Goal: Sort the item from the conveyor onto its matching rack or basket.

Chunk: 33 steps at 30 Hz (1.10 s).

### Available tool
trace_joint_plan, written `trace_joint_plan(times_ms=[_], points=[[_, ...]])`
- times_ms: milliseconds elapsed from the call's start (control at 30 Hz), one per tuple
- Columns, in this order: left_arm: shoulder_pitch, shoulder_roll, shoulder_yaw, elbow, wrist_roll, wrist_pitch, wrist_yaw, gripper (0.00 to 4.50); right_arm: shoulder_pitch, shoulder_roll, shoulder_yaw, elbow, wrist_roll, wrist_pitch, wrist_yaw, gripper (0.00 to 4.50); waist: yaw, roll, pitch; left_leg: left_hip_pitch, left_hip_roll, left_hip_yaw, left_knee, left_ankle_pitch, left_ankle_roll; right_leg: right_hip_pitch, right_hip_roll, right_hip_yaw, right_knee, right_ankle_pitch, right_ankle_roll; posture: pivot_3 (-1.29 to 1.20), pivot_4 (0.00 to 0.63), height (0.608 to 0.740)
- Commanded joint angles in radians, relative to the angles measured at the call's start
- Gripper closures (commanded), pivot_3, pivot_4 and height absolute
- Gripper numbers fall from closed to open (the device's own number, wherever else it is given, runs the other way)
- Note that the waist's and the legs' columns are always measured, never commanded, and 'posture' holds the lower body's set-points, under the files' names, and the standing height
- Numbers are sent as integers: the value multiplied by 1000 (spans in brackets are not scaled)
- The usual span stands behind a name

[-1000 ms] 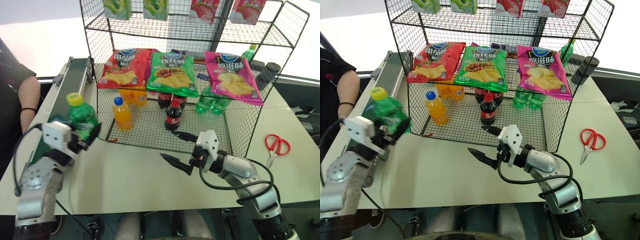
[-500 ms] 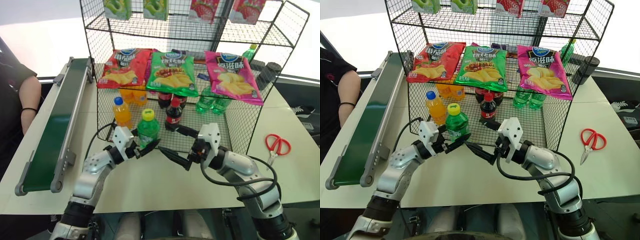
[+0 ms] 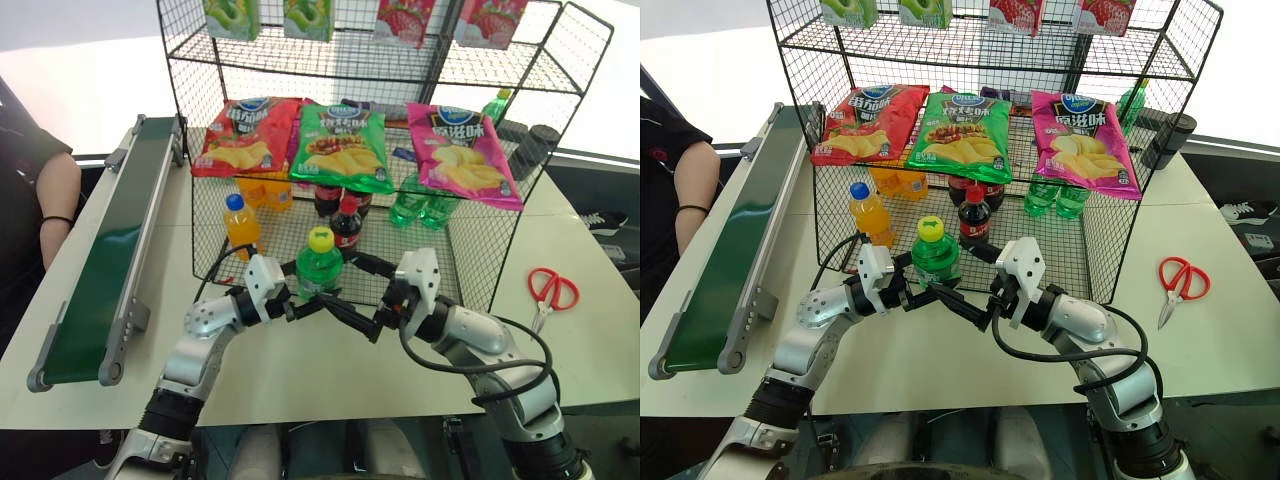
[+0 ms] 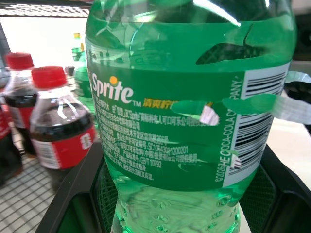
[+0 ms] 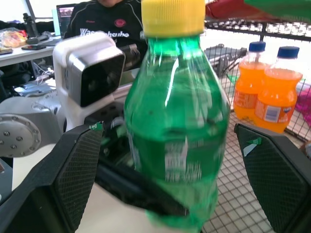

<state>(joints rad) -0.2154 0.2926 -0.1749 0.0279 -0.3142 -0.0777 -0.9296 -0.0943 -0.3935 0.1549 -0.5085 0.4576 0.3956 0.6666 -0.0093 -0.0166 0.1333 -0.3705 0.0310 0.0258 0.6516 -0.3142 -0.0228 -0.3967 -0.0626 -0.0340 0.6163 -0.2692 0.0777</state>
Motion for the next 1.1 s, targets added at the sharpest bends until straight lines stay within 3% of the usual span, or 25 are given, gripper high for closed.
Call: trace_joint_plan(times_ms=[33, 400, 567, 667, 767, 800, 1100], points=[[-34, -8, -3, -31, -8, -29, -18, 1765, -22, 12, 7, -4, 15, 1, 6, 0, 0, 0, 0, 0, 0, 0, 0, 0, 0, 0, 0, 0, 0, 0, 0, 0, 150, 740], [-54, -18, -46, -38, -7, -17, -59, 1765, -37, 20, 0, 9, 26, 27, -1, 0, 1, 0, 0, 0, 0, 0, 0, 0, 0, 0, 0, 0, 0, 0, 0, 0, 150, 740], [-61, -20, -43, -32, -6, -14, -68, 1765, -33, 26, -10, 4, 41, 38, -4, 1415, 1, 0, 0, 0, 0, 0, 0, 0, 0, 0, 0, 0, 0, 0, 0, 0, 150, 740], [-66, -22, -44, -30, -10, 4, -72, 1765, -44, 30, -13, 12, 34, 35, -7, 1416, 1, 0, 0, 0, 0, 0, 0, 0, 0, 0, 0, 0, 0, 0, 0, 0, 150, 740], [-72, -26, -41, -24, -7, 24, -61, 243, -54, 38, -19, 19, 14, 17, -23, 1416, 3, 0, 0, 0, 0, 0, 1, 0, 0, 0, 0, 0, 0, 0, 0, 0, 150, 740], [-74, -27, -40, -22, -1, 23, -55, 55, -55, 41, -22, 20, 6, 9, -31, 1416, 4, 0, 0, 0, 0, 0, 1, 0, 0, 1, 0, 0, 0, 0, 0, 0, 150, 740], [-30, 31, 8, 1, 12, 33, -12, 55, -39, 1, -161, 81, -34, -84, -68, 1416, 2, 0, 0, 0, 0, 0, 1, 0, 0, 1, 1, 0, 1, 0, 0, 0, 150, 740]])
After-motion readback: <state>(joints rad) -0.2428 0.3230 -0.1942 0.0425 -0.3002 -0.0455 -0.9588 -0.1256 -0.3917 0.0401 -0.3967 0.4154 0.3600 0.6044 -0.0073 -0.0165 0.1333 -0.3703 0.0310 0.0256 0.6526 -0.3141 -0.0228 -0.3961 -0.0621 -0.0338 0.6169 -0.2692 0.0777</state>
